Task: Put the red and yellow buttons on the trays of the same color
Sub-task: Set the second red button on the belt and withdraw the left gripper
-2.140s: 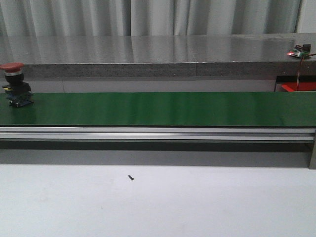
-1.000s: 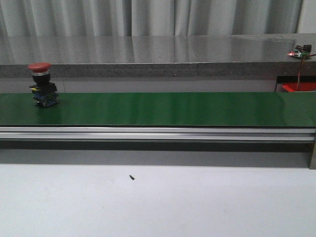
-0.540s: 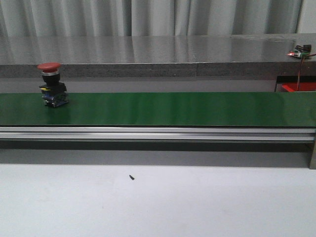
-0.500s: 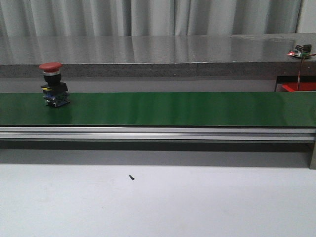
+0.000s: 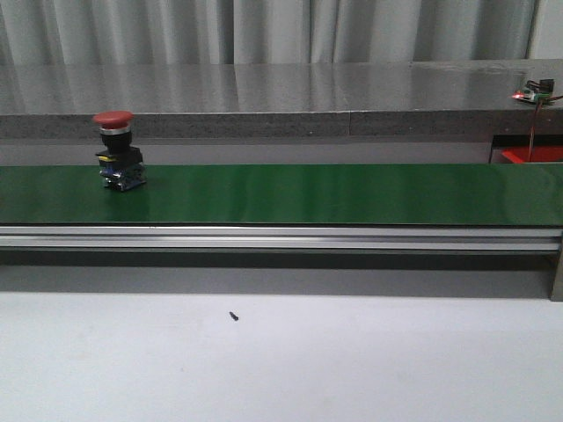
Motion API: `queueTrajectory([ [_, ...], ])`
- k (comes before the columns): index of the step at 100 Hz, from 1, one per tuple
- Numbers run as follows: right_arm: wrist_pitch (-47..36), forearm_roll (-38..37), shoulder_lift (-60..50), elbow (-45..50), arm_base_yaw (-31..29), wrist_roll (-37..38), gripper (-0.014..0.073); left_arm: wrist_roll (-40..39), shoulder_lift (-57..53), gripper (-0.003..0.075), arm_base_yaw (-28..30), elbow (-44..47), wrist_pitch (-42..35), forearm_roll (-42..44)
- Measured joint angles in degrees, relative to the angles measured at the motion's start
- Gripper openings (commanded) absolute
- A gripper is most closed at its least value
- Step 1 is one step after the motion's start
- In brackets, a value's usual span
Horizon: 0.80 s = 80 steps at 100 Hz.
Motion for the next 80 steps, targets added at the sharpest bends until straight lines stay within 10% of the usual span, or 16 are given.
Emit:
queueTrajectory([
  [35,0.00,0.00,0.00,0.00,0.00,0.00,-0.0017,0.12,2.84,0.0300,0.00,0.00,0.84,-0.65],
  [59,0.00,0.00,0.00,0.00,0.00,0.00,-0.0017,3.11,2.84,0.0533,0.00,0.00,1.33,-3.21],
  [80,0.00,0.00,0.00,0.00,0.00,0.00,-0.0017,4.00,1.84,0.0547,0.00,0.00,2.19,-4.55],
])
